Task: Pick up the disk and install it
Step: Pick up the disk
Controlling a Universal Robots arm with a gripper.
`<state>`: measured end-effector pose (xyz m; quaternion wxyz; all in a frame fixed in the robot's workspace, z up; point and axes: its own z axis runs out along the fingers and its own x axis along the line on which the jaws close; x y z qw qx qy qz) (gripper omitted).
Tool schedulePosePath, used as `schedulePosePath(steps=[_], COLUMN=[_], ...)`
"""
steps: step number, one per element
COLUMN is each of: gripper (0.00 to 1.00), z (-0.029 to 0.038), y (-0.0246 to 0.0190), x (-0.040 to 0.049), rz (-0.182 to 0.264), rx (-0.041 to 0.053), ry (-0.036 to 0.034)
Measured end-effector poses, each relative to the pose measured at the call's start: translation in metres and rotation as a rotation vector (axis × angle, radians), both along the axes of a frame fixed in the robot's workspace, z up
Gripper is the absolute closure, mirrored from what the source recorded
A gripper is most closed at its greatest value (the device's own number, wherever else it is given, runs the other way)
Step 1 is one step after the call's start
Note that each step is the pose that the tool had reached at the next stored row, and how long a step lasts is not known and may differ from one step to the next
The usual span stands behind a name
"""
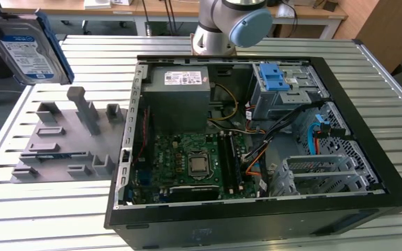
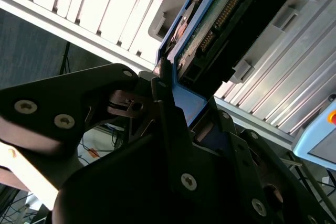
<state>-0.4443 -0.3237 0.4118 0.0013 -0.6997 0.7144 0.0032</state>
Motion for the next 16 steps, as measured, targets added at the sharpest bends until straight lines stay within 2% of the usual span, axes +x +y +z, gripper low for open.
schedulePosePath(steps=[16], gripper=[0.64], z=[0.0089], y=[0.0004], x=[0.0], rz=[0.002], rx=[-0.0003], ry=[-0.0002])
